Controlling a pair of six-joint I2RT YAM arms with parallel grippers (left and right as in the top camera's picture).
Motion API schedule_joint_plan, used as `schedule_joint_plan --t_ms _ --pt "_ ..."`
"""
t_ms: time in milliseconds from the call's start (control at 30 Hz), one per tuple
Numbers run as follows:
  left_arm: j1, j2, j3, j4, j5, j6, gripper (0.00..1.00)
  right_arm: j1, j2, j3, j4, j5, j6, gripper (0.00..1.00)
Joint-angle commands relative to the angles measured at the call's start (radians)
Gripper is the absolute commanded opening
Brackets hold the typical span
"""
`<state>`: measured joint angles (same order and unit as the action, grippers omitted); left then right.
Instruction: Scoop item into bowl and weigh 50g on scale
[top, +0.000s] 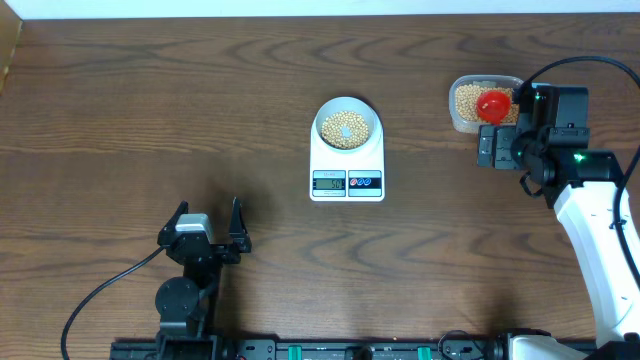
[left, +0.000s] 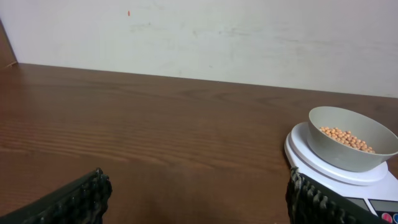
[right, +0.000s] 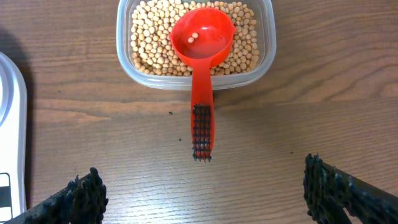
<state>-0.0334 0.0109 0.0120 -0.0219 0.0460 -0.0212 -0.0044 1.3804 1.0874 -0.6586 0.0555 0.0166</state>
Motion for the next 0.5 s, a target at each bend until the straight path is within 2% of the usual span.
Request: schedule_joint_plan --t_ms 0,333,467 --pt "0.006 -0.005 -0.008 -0.051 -0.031 0.017 0.92 -0.009 -0.01 0.018 0.0 -0.002 -0.011 0.99" --pt "0.006 -0.005 -0.008 -0.051 -0.031 0.017 0.92 -0.007 -0.111 -0.006 -0.02 0.017 -0.04 0.99" --pt "0.006 -0.005 -0.008 -0.051 -0.031 0.017 0.92 -0.007 -0.226 -0.131 0.175 -0.029 -0.036 0.99"
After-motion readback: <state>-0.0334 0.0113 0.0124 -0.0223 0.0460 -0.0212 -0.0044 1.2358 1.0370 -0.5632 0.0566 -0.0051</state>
